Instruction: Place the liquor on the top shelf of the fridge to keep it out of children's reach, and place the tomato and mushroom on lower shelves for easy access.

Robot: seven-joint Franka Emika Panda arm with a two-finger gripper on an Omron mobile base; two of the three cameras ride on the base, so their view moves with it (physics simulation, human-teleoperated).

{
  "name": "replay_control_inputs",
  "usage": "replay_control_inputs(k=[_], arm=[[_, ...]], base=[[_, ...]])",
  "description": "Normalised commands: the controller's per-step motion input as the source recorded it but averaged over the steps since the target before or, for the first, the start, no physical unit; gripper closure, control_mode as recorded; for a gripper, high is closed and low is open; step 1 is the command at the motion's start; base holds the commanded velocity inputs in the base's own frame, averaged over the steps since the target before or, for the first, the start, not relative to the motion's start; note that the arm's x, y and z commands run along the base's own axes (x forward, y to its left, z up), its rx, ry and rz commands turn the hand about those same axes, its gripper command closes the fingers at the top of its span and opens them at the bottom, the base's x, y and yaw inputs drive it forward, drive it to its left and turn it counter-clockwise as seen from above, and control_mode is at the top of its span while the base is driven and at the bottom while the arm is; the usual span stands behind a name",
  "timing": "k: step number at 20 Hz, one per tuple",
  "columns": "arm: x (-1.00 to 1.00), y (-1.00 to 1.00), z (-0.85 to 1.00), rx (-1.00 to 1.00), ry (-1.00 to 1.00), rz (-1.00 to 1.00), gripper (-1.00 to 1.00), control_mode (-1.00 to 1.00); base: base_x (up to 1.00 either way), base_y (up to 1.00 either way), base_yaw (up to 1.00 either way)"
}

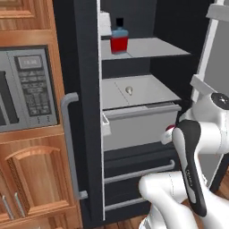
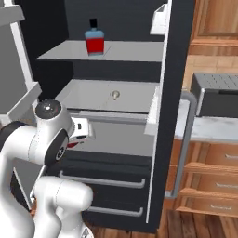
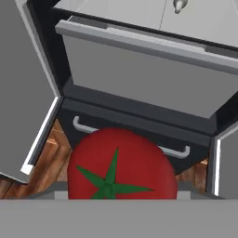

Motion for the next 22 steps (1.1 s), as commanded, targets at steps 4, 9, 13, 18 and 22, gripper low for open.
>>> replay_control_inputs(k=[4, 9, 13, 18, 22], arm=[[0.0, 0.0, 0.0, 0.0, 0.0, 0.0, 1.0, 1.0], [0.0, 0.0, 0.0, 0.0, 0.0, 0.0, 1.0, 1.0], [0.0, 0.0, 0.0, 0.0, 0.0, 0.0, 1.0, 1.0], [0.56, 0.1, -0.09, 0.0, -0.01, 0.0, 1.0, -1.0], [0.83, 0.11, -0.13, 0.0, 0.0, 0.0, 1.0, -1.0]], base=[[0.84, 0.16, 0.0], [0.83, 0.07, 0.0], [0.77, 0.08, 0.0], [0.14, 0.02, 0.0], [0.0, 0.0, 0.0]])
